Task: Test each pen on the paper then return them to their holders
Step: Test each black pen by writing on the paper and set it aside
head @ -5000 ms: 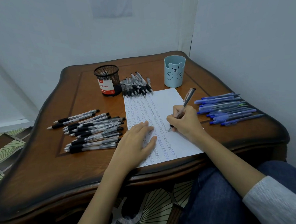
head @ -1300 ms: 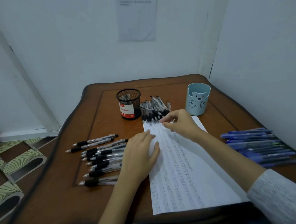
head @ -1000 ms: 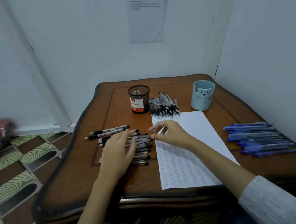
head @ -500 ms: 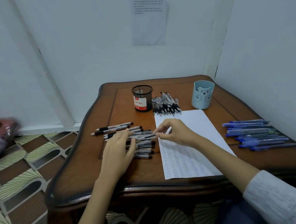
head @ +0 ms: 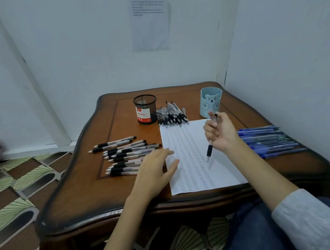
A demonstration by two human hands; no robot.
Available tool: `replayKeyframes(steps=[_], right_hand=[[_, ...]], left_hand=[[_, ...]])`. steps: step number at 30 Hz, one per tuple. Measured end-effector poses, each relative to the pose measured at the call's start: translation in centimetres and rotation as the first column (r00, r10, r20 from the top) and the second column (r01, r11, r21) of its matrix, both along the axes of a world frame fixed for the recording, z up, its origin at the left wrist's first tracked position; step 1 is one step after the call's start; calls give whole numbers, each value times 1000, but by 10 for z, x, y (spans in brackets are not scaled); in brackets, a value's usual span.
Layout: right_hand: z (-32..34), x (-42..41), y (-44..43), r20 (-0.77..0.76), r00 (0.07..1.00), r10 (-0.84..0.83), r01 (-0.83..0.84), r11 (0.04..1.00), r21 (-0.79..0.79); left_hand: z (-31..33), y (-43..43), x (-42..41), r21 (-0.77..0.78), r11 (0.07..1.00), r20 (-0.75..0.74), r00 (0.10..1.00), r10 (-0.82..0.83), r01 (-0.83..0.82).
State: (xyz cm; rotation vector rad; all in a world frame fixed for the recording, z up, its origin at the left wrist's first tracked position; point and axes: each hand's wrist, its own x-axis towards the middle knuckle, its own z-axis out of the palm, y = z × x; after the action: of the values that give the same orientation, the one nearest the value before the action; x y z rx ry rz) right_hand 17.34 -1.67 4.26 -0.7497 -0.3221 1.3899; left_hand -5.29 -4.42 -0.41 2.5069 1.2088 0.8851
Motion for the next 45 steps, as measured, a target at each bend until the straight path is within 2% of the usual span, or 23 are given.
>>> replayKeyframes(steps=[3,5,7,9,12,15,19,21,24,28,31,34,38,40,45], right_hand=[[-4,9,-7,-23,1000,4,-5,1000,-30],[-6,13,-13,-59,998,8,-7,1000,10],[-7,19,-18,19,1000,-1,0,1000,24],[-9,24,-22,131,991,24,-21,999,-30],[-14,24,-30,123,982,140,-122,982,-147],[-19,22,-37,210,946,249,-193,948,-253],[-22,17,-38,264,945,193,-150,974,-172],[-29,15,-37,436,888,149,-89,984,-155],[-37,9,-39,669,740,68,8,994,-109],[-40,3,-47,753,654,77,-90,996,-23],[-42,1,-47,863,503,33,6,999,-42],[-47,5,-42,896,443,-34,68,998,4],[-53,7,-39,950,301,-80,86,995,57],[-54,5,-40,955,279,-99,89,993,77],[-55,5,-42,945,310,-103,68,994,86]], left_hand=[[-5,-3,9,-51,997,-65,996,-69,66],[-11,-4,11,-85,991,-115,987,-108,99],[-16,-3,11,-106,988,-182,975,-128,110],[-19,-2,10,-118,987,-197,971,-131,109],[-17,-2,11,-134,984,-189,971,-145,120],[-16,-2,11,-158,979,-196,967,-160,130],[-14,-1,11,-189,972,-202,963,-177,139],[-15,-1,11,-198,970,-203,963,-179,139],[-15,-1,11,-205,970,-198,965,-171,130],[-18,0,11,-212,969,-182,969,-168,129],[-18,0,11,-213,970,-182,970,-160,120],[-16,-1,12,-224,969,-181,972,-149,107],[-17,-2,13,-224,969,-184,972,-146,104],[-18,-2,13,-220,970,-177,974,-142,102],[-20,-1,13,-211,972,-169,976,-140,103]])
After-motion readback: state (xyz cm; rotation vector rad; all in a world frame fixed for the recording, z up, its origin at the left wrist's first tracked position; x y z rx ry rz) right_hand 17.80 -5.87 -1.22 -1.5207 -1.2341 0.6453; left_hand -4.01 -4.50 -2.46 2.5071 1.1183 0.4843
